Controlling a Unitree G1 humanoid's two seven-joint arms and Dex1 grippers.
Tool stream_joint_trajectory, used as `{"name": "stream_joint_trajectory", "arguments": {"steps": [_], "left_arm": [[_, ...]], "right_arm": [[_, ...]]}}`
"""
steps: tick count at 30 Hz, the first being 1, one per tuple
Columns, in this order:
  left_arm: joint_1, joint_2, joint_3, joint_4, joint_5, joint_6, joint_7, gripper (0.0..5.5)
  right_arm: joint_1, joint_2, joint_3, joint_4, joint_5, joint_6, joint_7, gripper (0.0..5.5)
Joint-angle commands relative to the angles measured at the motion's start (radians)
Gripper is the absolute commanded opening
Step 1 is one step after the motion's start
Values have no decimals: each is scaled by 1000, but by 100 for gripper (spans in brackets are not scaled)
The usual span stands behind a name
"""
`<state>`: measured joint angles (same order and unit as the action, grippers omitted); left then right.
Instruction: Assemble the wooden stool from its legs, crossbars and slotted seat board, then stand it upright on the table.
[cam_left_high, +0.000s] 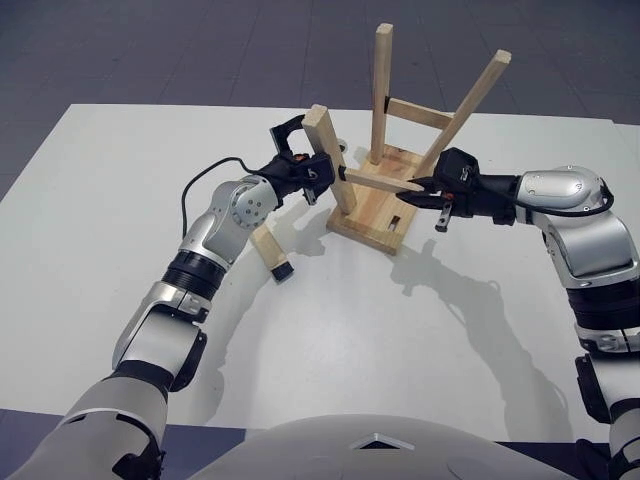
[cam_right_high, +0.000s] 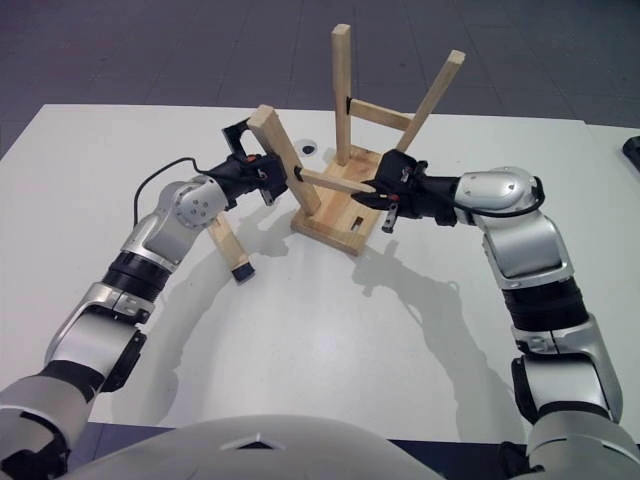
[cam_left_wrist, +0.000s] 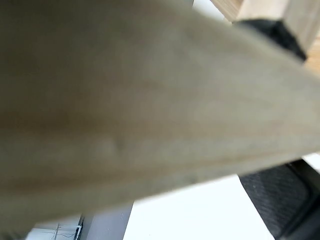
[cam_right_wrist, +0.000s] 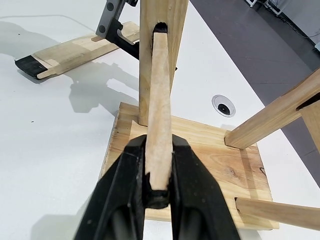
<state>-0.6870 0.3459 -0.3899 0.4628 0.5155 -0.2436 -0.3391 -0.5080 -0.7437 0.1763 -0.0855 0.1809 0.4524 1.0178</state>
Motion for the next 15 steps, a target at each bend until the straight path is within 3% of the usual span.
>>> {"name": "stream_joint_trajectory", "arguments": {"steps": [1,15], "left_arm": [[-59,-77,-73,-4,9,-74,-27,540],[-84,-143,-118,-108,-7,-58,-79,540]], "right_arm": [[-79,34,17,-27,6,-19,15,43],[-50,86,-18,67,2,-39,-25,43]]}}
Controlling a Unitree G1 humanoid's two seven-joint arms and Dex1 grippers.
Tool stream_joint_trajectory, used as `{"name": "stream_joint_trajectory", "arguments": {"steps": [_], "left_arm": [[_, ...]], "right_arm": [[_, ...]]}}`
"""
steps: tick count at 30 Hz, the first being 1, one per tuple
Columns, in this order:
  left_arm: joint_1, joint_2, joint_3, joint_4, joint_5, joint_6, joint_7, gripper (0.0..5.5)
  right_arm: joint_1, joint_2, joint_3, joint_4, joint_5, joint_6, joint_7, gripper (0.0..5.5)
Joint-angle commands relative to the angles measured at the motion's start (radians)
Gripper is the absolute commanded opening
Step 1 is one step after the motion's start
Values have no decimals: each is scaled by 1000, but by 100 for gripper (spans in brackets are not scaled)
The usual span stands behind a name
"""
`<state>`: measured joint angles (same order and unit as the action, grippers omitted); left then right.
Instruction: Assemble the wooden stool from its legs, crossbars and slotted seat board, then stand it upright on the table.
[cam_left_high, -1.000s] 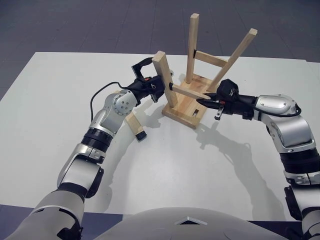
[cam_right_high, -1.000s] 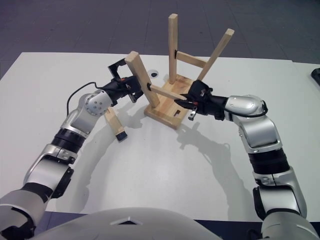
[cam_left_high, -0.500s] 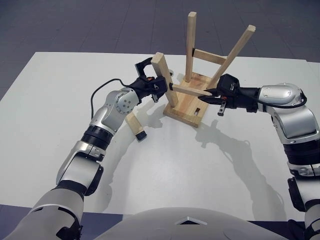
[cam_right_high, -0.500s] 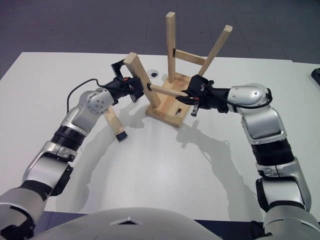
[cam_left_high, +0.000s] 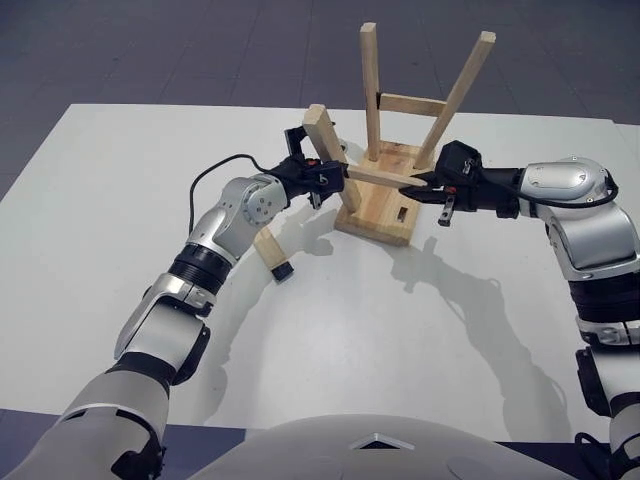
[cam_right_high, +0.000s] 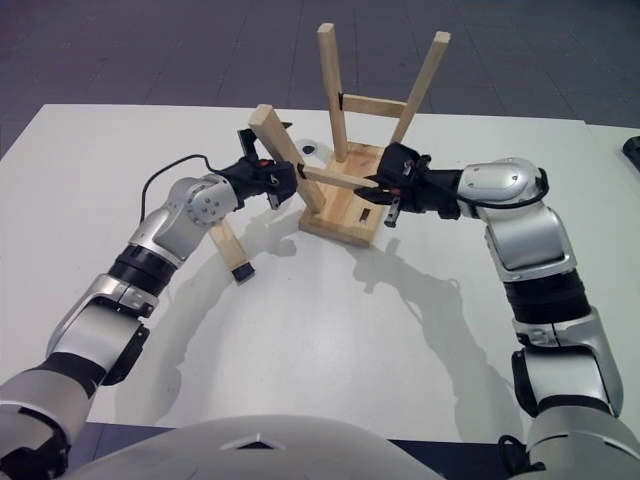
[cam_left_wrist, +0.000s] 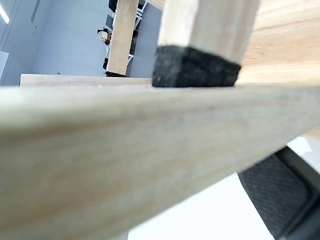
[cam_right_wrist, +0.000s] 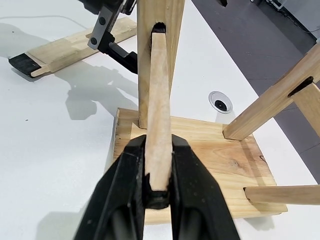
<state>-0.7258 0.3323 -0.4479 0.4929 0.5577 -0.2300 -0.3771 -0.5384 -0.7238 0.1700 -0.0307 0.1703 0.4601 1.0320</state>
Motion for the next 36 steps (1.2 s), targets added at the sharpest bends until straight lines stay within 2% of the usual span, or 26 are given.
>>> {"name": "stream_joint_trajectory", "arguments": {"steps": [1,9,19,28,32,36], "left_arm": [[-43,-129,-62,-157,-46,-68,-45,540],[-35,-118,-69,-246,-34,-61,-74,540],[-5,-90,-69,-277,-35,-45,-64,540],[16,-51,-4,-241,-89,5,-83,540],[78,-53,41,-280,-224,121,-196,540],[161,-41,57,-467,-450,326,-400,540]], "right_arm": [[-14,74,-20,15,23,-47,-42,43],[4,54,-14,73,-23,-150,-18,43],[-138,43,-11,264,-67,-264,62,43],[-156,79,-7,265,-72,-284,71,43],[-148,86,0,262,-86,-296,72,43],[-156,89,9,281,-106,-322,73,43]]}}
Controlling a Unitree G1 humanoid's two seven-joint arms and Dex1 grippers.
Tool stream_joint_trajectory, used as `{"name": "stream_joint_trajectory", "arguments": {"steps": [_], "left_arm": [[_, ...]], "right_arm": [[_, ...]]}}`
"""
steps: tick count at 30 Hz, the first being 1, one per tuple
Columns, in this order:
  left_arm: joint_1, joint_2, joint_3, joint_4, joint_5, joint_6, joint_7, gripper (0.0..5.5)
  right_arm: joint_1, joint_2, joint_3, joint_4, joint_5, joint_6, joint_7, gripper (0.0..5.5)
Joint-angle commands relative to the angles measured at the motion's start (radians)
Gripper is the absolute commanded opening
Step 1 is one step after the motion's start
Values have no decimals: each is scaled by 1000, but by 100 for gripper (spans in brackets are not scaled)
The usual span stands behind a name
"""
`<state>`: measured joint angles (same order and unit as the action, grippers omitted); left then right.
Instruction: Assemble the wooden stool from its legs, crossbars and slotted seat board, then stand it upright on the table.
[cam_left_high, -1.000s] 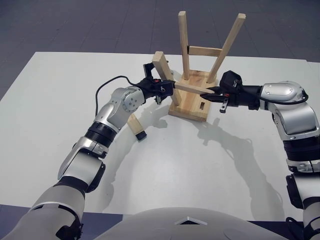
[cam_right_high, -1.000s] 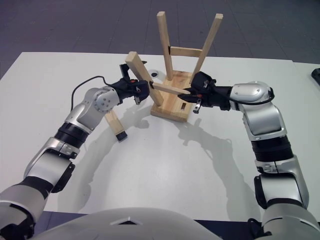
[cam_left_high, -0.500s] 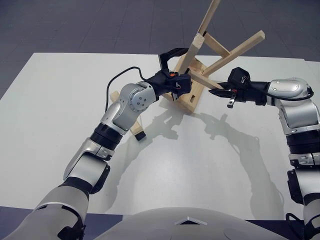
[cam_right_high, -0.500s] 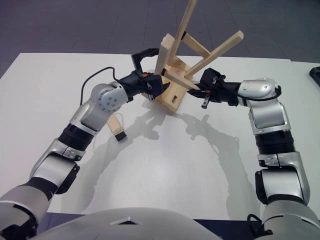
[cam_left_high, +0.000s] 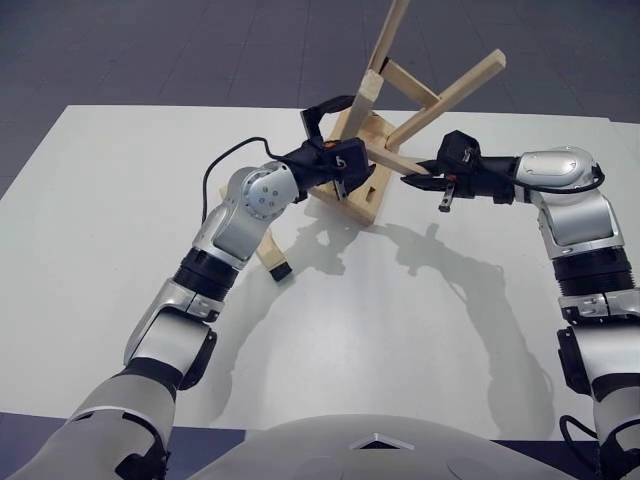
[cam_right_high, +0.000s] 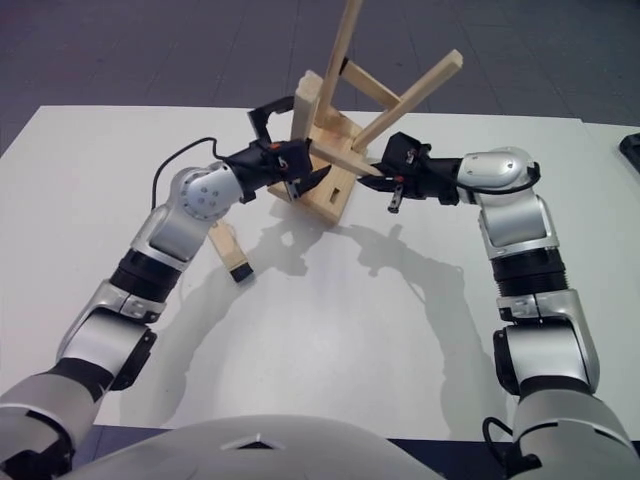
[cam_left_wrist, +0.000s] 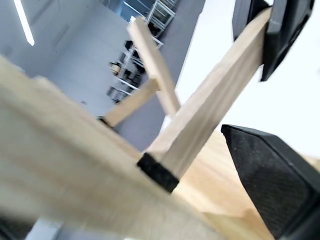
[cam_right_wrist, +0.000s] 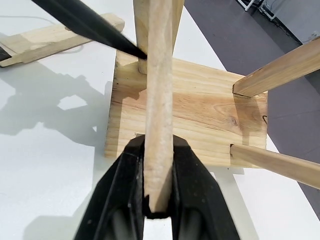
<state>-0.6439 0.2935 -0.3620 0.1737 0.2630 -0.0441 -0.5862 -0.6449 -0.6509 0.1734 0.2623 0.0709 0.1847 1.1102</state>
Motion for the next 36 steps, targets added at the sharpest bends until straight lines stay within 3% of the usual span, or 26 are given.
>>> {"name": "stream_joint_trajectory", "arguments": {"steps": [1,6,14,23,26,29,33,34,36], "left_arm": [[92,8,-30,-194,-202,185,-232,540],[88,21,16,-381,-422,369,-322,540],[9,-31,182,-512,-690,521,-271,540],[-44,-26,284,-499,-699,531,-121,540],[-102,-58,385,-540,-739,531,-3,540],[-199,-61,595,-532,-817,531,189,540],[-215,82,913,-457,-875,512,368,540],[-178,137,905,-415,-794,516,385,540],[-65,253,769,-298,-559,492,404,540]], "right_arm": [[-53,18,5,-7,-8,-50,-5,43],[-70,29,7,15,-20,-70,-3,43],[-105,39,6,49,-41,-122,9,43],[-131,42,3,65,-45,-129,13,43],[-128,47,11,67,-49,-129,14,43],[-125,53,23,70,-57,-131,13,43],[-130,57,29,75,-62,-132,11,43],[-129,55,29,75,-63,-133,10,43],[-125,53,28,75,-65,-132,5,43]]}}
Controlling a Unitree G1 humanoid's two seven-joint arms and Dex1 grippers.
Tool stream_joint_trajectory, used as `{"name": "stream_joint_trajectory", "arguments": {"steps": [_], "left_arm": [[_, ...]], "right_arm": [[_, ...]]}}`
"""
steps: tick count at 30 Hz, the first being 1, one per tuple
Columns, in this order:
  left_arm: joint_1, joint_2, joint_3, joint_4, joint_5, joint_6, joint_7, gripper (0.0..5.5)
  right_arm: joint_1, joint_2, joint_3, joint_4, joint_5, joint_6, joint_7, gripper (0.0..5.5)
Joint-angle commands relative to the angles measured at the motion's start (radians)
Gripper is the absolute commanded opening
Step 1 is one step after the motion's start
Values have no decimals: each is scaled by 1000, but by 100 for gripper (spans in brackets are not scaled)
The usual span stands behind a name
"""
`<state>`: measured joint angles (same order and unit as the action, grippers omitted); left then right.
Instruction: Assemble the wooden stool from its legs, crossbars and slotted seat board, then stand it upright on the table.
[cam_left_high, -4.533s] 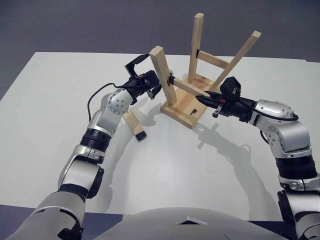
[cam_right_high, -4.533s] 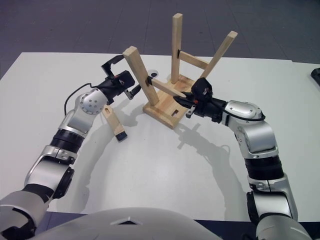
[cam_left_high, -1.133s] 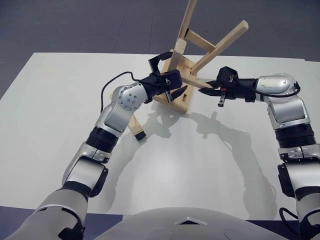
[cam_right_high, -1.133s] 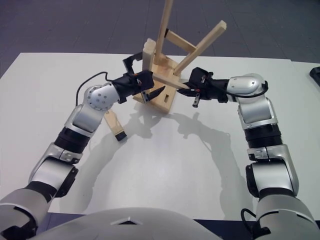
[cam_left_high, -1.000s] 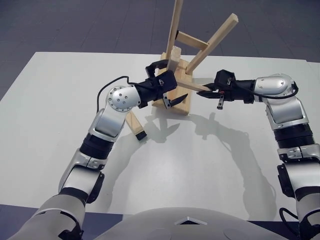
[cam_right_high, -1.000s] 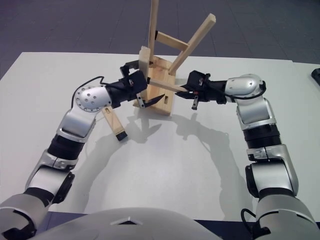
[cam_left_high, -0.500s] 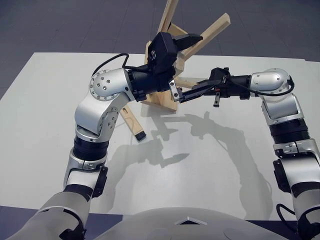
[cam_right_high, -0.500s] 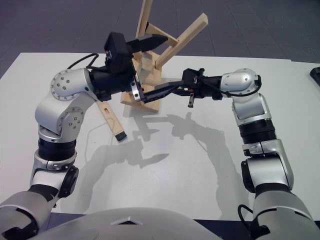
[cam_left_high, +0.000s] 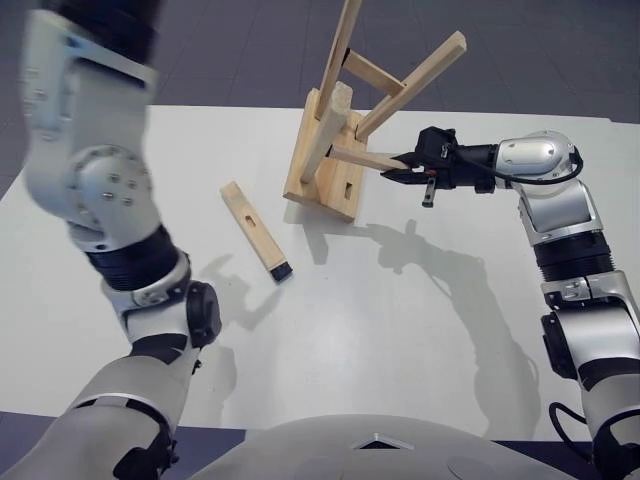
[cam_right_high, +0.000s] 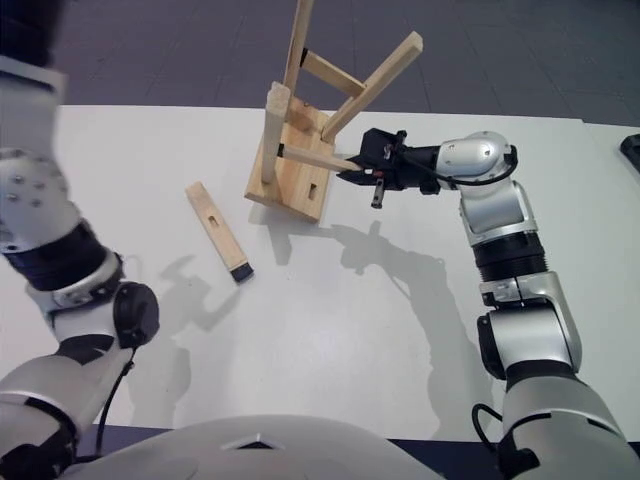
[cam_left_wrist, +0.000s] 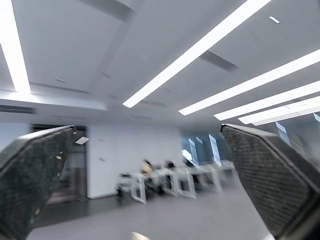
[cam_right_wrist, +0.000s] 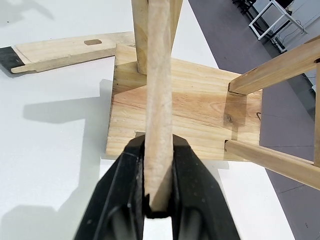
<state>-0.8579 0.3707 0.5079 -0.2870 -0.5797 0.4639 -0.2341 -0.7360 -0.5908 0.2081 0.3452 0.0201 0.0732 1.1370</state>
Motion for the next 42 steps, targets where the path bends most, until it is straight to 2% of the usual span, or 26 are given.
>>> {"name": "stream_joint_trajectory", "arguments": {"steps": [1,4,7,10,12,32,42], "left_arm": [[195,186,-156,218,340,-28,46,540],[281,138,-360,361,492,-133,25,540],[317,77,-559,409,616,-254,-5,540],[337,21,-682,421,687,-334,-32,540],[339,-5,-718,410,699,-362,-49,540],[266,-71,-685,508,718,-424,-53,540],[261,-76,-696,512,727,-428,-64,540]], "right_arm": [[-33,-7,-6,-8,-16,-21,-23,43],[-26,-2,-4,-11,-20,-22,-27,43],[-26,1,-1,-7,-30,-28,-29,43],[-46,3,9,14,-43,-45,-20,43],[-69,2,17,33,-51,-60,-6,43],[-256,47,41,231,-110,-193,43,43],[-281,64,38,285,-132,-229,53,43]]}}
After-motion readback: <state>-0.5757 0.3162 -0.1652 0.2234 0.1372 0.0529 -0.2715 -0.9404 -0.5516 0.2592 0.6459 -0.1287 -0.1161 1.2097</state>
